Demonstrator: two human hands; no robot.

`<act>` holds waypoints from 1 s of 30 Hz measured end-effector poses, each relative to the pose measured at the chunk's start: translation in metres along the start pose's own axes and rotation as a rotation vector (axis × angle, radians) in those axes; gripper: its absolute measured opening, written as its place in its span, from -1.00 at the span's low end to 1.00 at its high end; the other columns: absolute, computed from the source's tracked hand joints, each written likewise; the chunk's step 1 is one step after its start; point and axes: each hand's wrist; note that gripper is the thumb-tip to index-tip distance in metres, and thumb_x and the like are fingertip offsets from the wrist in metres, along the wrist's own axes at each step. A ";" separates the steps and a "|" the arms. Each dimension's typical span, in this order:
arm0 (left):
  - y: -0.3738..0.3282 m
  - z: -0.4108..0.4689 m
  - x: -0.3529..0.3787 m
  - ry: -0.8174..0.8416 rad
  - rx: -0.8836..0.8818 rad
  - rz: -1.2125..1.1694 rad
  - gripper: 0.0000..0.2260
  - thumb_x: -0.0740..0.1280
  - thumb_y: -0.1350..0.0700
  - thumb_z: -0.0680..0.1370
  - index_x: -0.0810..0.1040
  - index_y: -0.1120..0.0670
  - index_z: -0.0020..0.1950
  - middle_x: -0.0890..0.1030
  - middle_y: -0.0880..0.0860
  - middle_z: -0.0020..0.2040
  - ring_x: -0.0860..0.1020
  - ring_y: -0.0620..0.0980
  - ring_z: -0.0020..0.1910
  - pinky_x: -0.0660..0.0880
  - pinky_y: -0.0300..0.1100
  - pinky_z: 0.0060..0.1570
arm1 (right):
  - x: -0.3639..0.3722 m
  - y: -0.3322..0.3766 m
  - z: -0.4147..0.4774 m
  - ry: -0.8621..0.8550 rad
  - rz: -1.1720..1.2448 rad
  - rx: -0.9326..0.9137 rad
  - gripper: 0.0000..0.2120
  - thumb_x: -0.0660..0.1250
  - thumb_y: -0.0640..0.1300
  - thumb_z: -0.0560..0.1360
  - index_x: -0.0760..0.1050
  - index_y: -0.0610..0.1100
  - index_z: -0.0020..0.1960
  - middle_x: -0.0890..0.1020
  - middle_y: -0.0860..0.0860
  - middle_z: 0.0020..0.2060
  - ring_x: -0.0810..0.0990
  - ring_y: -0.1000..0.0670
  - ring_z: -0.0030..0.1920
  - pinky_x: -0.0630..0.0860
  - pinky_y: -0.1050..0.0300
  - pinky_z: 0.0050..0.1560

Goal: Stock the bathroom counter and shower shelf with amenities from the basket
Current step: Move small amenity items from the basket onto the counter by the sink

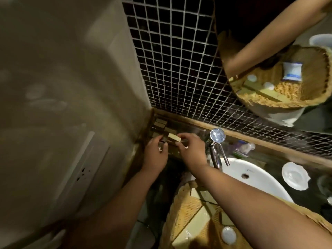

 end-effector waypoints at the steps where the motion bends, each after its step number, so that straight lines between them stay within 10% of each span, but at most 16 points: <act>1: 0.001 0.000 0.004 0.006 -0.011 0.005 -0.66 0.29 0.09 0.63 0.47 0.07 0.42 0.54 0.05 0.31 0.49 0.01 0.30 0.48 -0.02 0.29 | 0.002 -0.002 0.004 -0.005 -0.006 0.014 -0.73 0.45 -0.12 0.53 0.61 0.01 0.22 0.59 0.06 0.12 0.54 0.17 0.03 0.30 0.58 -0.14; 11: -0.006 0.006 0.030 -0.012 0.029 0.128 -0.54 0.33 0.18 0.54 0.41 0.10 0.45 0.48 0.08 0.36 0.40 0.08 0.36 0.40 0.02 0.35 | 0.005 -0.009 0.038 -0.030 -0.148 -0.069 -0.74 0.40 -0.22 0.53 0.62 -0.22 0.21 0.65 -0.17 0.12 0.58 -0.13 0.18 0.48 0.04 0.27; 23: 0.019 0.018 0.024 0.011 0.163 0.579 -0.49 0.31 0.05 0.54 0.37 0.03 0.49 0.48 0.07 0.36 0.39 0.07 0.36 0.29 0.02 0.42 | 0.015 -0.018 0.029 0.266 -0.268 -0.165 -0.54 0.37 -0.25 0.49 0.47 -0.15 0.39 0.53 -0.16 0.27 0.54 -0.16 0.26 0.47 -0.01 0.32; 30: 0.022 0.020 0.024 0.074 0.168 0.674 -0.50 0.24 0.02 0.57 0.31 0.00 0.52 0.41 0.08 0.43 0.34 0.09 0.41 0.24 0.02 0.44 | 0.021 -0.033 0.023 0.452 -0.560 -0.237 -0.22 0.37 -0.16 0.54 0.00 -0.15 0.61 0.00 -0.10 0.61 -0.25 -0.09 0.60 0.24 -0.06 0.52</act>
Point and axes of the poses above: each hand's wrist, its own z-axis towards the middle knuckle, its own x-axis out of the palm, y = z × x
